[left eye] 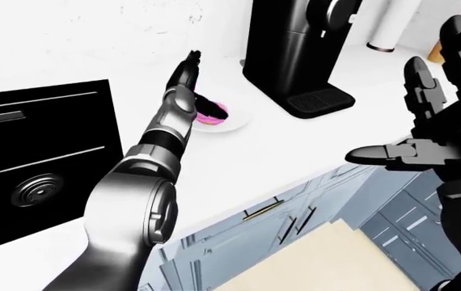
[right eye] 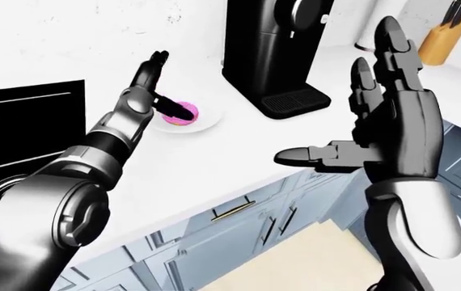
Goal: Place the pastries on the plates.
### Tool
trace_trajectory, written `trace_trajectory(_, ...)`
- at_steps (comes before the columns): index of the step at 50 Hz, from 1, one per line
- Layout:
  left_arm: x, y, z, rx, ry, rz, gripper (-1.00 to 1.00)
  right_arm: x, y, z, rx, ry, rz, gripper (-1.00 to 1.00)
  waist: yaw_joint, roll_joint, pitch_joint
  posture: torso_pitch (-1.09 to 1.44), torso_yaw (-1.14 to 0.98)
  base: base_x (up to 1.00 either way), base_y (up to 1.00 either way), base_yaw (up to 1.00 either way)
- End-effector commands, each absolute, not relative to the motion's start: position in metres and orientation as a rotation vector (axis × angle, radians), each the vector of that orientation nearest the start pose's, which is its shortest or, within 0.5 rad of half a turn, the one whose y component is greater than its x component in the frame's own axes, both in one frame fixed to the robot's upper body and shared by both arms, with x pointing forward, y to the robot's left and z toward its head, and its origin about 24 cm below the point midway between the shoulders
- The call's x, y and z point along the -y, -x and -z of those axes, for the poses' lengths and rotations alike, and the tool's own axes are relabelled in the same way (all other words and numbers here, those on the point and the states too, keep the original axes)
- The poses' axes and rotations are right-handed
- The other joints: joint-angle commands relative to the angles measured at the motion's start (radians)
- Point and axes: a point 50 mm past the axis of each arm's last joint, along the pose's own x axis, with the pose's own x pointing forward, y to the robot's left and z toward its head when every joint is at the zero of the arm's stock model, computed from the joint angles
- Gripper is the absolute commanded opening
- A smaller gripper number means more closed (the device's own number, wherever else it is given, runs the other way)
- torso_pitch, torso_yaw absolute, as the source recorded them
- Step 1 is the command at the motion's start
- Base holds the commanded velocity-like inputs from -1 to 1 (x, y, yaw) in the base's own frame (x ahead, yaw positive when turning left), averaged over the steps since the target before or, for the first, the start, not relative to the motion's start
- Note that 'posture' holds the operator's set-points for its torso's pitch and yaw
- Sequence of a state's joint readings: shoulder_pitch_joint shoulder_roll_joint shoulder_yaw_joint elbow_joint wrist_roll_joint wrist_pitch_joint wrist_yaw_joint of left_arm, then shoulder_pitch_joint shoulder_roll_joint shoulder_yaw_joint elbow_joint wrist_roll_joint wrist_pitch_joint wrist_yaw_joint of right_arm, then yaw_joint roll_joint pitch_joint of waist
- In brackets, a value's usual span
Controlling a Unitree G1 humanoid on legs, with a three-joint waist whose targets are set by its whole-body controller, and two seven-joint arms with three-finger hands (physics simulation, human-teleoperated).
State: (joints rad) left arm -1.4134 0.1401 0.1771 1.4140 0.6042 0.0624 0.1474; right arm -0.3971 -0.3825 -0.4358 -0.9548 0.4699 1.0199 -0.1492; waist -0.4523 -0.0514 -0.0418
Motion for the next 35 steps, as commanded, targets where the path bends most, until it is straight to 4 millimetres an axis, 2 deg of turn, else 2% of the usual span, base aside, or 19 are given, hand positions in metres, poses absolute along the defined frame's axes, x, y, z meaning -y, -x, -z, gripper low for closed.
trace_trajectory(1,-0.109,-0.435,-0.244,0.114,-0.685,-0.077,1.00,0.207,-0.207,-0.270,0.460,0.089,0.111,1.00,-0.001,0.001,-0.024,0.00,-0.38,0.00,0.00,0.00)
trace_trajectory(6,-0.111,-0.435,-0.244,0.111,-0.685,-0.085,1.00,0.206,-0.208,-0.268,0.458,0.088,0.111,1.00,-0.002,0.001,-0.024,0.00,-0.38,0.00,0.00,0.00)
trace_trajectory(13,-0.114,-0.435,-0.257,0.138,-0.657,-0.096,1.00,0.206,-0.206,-0.269,0.459,0.088,0.109,1.00,-0.003,0.003,-0.024,0.00,-0.38,0.00,0.00,0.00)
trace_trajectory(27,-0.121,-0.431,-0.313,0.262,-0.543,-0.082,1.00,0.198,-0.211,-0.265,0.452,0.089,0.097,1.00,-0.005,0.006,-0.019,0.00,-0.38,0.00,0.00,0.00)
trace_trajectory(35,-0.128,-0.426,-0.336,0.357,-0.516,-0.057,1.00,0.195,-0.216,-0.264,0.451,0.114,0.099,1.00,-0.006,0.009,-0.017,0.00,-0.38,0.00,0.00,0.00)
